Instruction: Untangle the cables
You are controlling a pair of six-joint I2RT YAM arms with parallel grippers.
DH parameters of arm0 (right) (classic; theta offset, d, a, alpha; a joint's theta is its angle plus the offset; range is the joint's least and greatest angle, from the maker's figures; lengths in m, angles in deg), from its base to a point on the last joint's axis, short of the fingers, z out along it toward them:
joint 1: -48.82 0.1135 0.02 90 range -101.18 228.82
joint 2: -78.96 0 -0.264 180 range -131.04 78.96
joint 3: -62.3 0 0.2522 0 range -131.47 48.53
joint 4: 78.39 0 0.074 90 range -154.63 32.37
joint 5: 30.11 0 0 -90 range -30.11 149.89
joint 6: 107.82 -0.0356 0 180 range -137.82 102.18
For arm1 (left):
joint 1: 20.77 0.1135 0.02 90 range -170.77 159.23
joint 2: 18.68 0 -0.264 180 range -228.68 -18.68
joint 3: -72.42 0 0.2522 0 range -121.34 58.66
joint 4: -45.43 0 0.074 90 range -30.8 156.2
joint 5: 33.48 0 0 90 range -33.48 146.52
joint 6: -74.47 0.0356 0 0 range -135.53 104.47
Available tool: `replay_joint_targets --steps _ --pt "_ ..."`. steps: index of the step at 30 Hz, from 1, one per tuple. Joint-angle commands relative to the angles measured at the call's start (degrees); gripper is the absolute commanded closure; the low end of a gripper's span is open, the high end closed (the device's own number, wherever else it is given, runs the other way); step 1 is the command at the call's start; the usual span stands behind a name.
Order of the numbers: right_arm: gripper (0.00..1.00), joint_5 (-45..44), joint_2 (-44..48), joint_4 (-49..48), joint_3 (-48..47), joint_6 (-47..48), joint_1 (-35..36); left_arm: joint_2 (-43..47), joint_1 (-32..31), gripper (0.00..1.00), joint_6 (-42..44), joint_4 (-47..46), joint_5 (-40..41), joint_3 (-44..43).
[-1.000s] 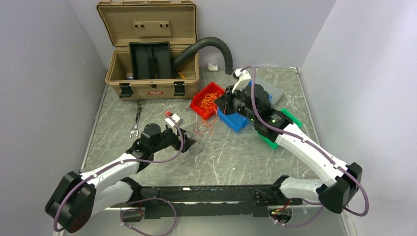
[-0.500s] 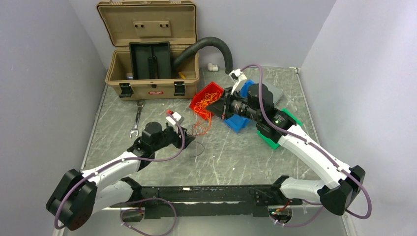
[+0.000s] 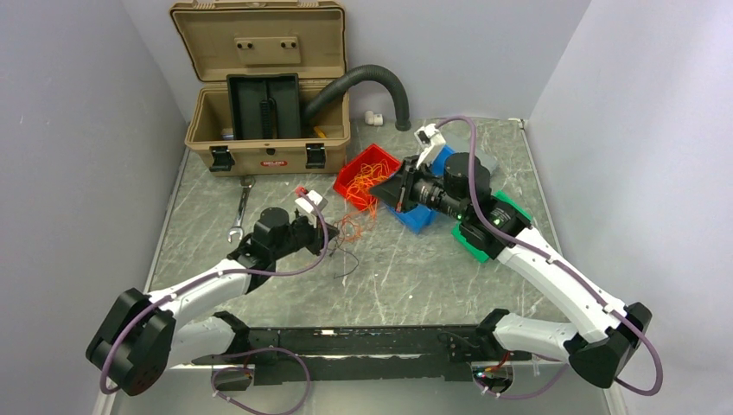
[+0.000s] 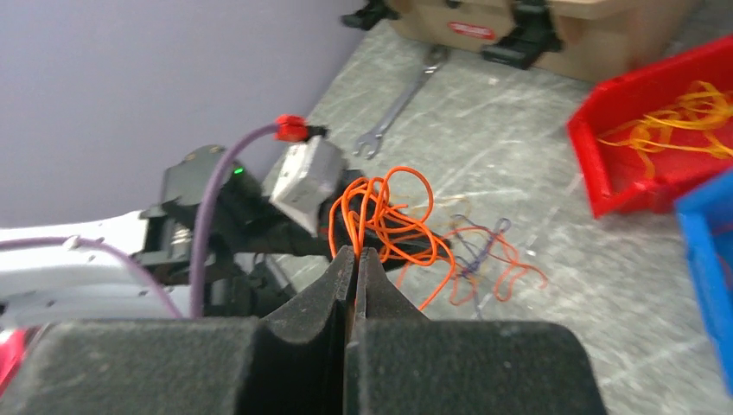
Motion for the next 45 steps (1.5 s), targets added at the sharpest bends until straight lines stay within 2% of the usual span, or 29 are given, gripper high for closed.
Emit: replay_joint_targets --steps 1,3,5,7,8,11,17,23,25,27,29,30,33,35,37,41,42,45 --pt "0.98 -18.0 3.4 5.9 0.2 1.1 0.0 2.9 -0.3 1.0 -0.1 1.8 5.5 -1.2" --pt "0.97 -32.9 4.4 11.0 0.7 0.0 0.0 4.9 -0.3 1.0 -1.2 3.5 11.2 -0.1" --pt "0.99 -53.4 5.0 17.0 1.6 -4.8 -0.4 6.2 0.6 1.0 -4.2 4.8 17.1 0.9" --pt "1.0 -65.0 4.9 23.1 2.6 -10.7 -1.9 6.1 4.5 1.0 -7.7 8.7 17.8 1.0" --pt "1.0 -67.2 4.8 25.7 3.0 -13.1 -3.2 6.1 6.9 1.0 -9.1 10.0 17.8 1.2" --pt "0.99 -66.0 4.8 29.8 4.1 -14.7 -7.9 8.8 9.9 1.0 -10.5 12.3 20.8 2.7" --pt "1.0 -61.8 7.8 28.3 7.4 -10.9 -8.5 14.9 9.9 1.0 -13.6 20.2 29.3 1.7" --pt "1.0 -73.9 14.2 39.6 6.8 -22.9 -9.2 19.4 10.1 1.0 -23.0 37.5 44.6 -3.9" --pt "0.95 -77.8 16.8 43.4 6.7 -28.6 -9.7 21.0 10.7 1.0 -28.3 44.2 49.5 -7.1" --pt "0.89 -80.1 19.2 44.2 6.9 -30.4 -9.9 22.2 12.7 1.0 -31.7 50.6 51.2 -10.4" --pt "0.9 -79.3 21.3 40.2 8.1 -24.9 -9.9 23.1 14.4 1.0 -33.1 54.8 51.8 -14.0" --pt "1.0 -77.1 22.3 36.3 9.0 -20.6 -9.9 23.7 14.9 1.0 -32.5 55.7 51.6 -15.8" --pt "1.0 -66.0 24.8 26.4 11.8 -10.2 -9.9 25.6 15.1 1.0 -25.7 53.3 48.0 -19.1" --pt "1.0 -62.5 26.0 25.1 12.7 -8.8 -9.9 25.8 15.1 1.0 -24.5 55.9 50.1 -22.4" --pt "1.0 -66.1 26.0 30.2 12.1 -14.0 -9.9 25.6 15.2 1.0 -24.8 60.3 53.1 -26.3" --pt "1.0 -67.3 26.0 33.2 11.7 -13.6 -10.0 25.4 15.2 1.0 -18.6 60.1 50.5 -30.6" --pt "1.0 -70.8 25.8 35.9 11.1 -17.0 -9.9 24.8 15.3 1.0 -18.2 61.3 51.8 -32.1" --pt "1.0 -81.0 24.3 52.4 6.6 -37.3 -9.9 23.4 15.7 1.0 -17.3 65.0 58.6 -35.7"
